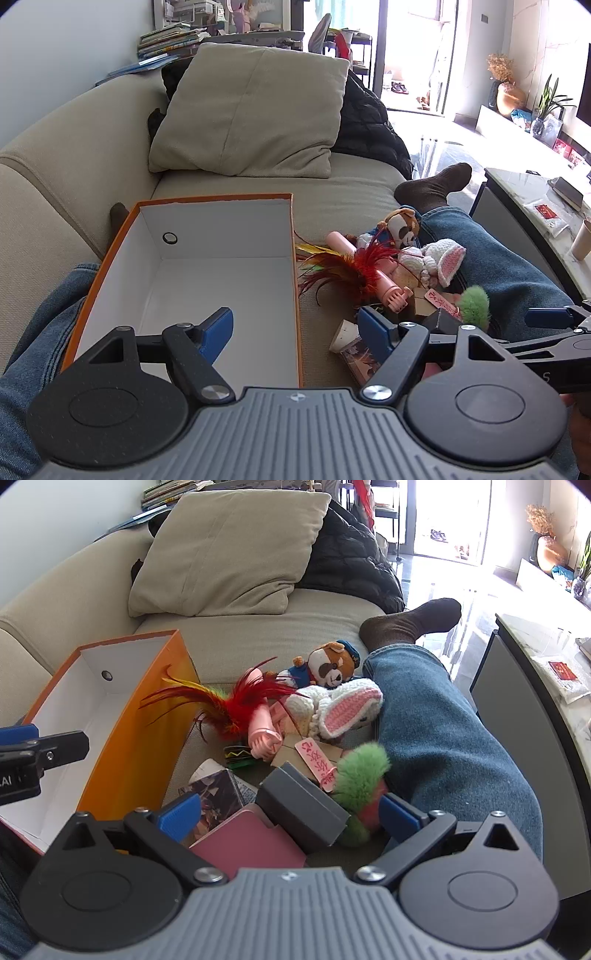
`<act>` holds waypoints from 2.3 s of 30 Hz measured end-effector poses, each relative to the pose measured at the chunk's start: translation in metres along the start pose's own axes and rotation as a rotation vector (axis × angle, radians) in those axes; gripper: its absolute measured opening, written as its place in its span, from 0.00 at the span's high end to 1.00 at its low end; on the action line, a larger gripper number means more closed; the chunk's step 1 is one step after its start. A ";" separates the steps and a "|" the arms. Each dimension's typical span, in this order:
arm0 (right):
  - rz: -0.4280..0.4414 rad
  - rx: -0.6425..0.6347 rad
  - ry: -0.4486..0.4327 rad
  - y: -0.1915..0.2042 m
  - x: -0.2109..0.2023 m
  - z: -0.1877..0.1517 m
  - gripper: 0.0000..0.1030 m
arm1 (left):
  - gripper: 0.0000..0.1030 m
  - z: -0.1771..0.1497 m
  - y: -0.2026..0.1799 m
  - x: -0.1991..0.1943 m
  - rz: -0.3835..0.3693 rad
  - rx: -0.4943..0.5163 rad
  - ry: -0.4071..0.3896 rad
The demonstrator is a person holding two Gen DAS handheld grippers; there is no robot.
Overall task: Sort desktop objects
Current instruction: 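Move the left tool toward the pink card wallet in the pile, then grasp the pink card wallet with the left tool and lift it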
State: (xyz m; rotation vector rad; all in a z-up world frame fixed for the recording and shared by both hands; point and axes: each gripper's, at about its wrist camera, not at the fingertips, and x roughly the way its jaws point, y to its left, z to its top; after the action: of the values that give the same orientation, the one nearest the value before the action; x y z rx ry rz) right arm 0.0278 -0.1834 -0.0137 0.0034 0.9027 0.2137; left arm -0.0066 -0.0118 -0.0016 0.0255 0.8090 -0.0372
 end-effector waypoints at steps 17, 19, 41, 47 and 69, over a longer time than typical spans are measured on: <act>-0.003 -0.050 -0.007 -0.025 0.000 -0.010 0.25 | 0.16 -0.010 -0.026 0.000 -0.161 0.059 0.040; 0.025 -0.067 0.022 -0.028 0.004 -0.011 0.32 | 0.17 -0.016 -0.033 0.005 -0.196 0.064 0.073; 0.214 -0.240 0.285 -0.038 0.061 -0.028 0.82 | 0.17 -0.028 -0.078 0.091 -0.342 0.272 0.299; 0.236 -0.258 0.328 -0.037 0.076 -0.032 0.84 | 0.17 -0.028 -0.083 0.113 -0.365 0.333 0.382; 0.242 -0.323 0.344 -0.042 0.075 -0.032 0.89 | 0.60 -0.016 -0.078 0.104 -0.542 0.224 0.517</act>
State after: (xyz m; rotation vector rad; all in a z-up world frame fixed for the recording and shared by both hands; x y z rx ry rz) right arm 0.0550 -0.2135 -0.0956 -0.2303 1.2016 0.5971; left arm 0.0503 -0.0919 -0.0890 0.0266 1.3070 -0.6556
